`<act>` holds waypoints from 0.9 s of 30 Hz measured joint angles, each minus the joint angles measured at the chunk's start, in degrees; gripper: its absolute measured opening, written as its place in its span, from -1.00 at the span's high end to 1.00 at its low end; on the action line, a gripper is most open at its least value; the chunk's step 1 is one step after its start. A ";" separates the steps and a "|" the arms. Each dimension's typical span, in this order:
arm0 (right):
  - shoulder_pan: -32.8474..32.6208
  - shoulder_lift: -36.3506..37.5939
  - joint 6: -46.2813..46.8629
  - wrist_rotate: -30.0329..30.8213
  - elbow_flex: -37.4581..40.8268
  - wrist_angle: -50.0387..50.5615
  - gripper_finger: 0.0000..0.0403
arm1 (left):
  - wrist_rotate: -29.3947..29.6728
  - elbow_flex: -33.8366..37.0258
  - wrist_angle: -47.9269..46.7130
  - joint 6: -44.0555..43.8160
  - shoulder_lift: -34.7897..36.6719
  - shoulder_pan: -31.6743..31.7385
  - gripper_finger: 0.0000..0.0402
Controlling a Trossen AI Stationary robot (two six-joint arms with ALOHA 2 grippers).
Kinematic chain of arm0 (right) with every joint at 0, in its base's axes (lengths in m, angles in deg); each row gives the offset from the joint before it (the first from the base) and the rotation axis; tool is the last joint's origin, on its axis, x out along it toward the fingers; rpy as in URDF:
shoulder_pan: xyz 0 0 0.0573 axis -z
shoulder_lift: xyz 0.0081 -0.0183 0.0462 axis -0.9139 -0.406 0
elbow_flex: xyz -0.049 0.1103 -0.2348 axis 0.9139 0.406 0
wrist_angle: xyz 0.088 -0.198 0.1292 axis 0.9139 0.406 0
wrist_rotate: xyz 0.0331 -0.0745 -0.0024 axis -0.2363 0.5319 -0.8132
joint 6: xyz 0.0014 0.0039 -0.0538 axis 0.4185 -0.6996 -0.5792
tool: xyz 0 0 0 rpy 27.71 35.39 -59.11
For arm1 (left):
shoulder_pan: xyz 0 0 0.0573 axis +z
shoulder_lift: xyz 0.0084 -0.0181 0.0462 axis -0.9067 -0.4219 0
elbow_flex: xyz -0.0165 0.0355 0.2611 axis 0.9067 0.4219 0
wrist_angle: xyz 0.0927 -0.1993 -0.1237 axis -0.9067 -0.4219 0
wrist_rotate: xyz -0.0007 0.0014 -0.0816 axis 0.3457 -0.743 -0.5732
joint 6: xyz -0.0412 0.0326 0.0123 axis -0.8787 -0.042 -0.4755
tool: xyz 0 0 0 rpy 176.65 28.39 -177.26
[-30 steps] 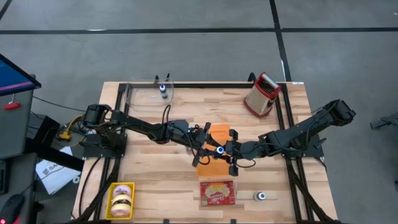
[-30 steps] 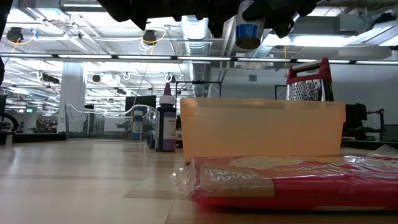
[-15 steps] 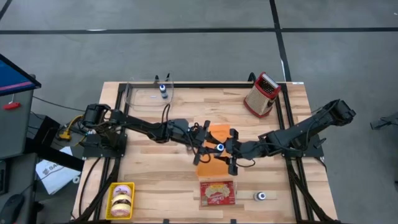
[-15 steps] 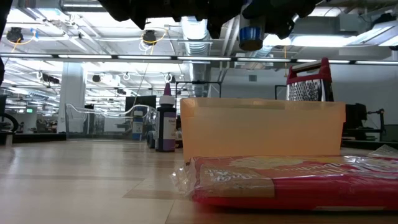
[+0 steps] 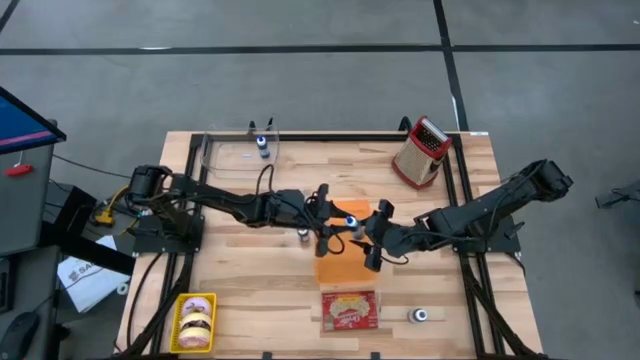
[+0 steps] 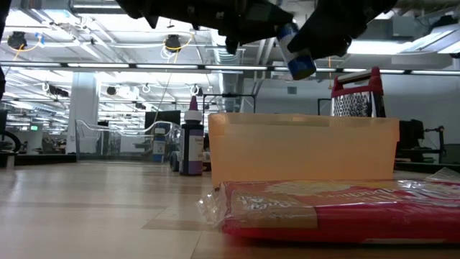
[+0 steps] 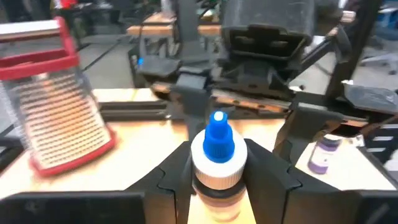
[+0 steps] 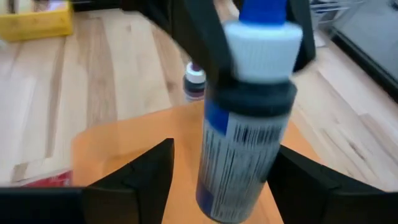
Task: Pick & Place Food Item
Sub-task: Put the right blue food coloring bottle into the transparent bin
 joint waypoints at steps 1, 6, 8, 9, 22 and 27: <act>-0.29 -0.01 0.39 0.91 0.02 0.41 -0.14 | 0.52 0.00 -0.84 0.02 0.50 0.24 0.46; -1.70 -0.06 2.04 2.83 0.07 1.72 -0.14 | 1.34 0.02 -2.26 0.00 2.65 1.06 0.46; -2.45 -0.13 3.04 0.16 0.22 2.89 -0.14 | 5.50 -0.07 -1.69 1.22 3.70 1.64 0.46; -3.01 -0.33 3.39 -0.69 0.24 2.92 -0.14 | 7.52 -0.08 -2.68 1.37 4.71 2.28 0.46; -14.01 -0.24 17.75 7.40 0.22 11.09 -0.14 | 23.41 -0.18 -27.06 -1.71 17.52 9.29 0.46; -20.59 -0.22 24.57 13.17 0.20 13.59 -0.13 | 27.13 -0.13 -40.58 -5.87 21.92 14.83 0.46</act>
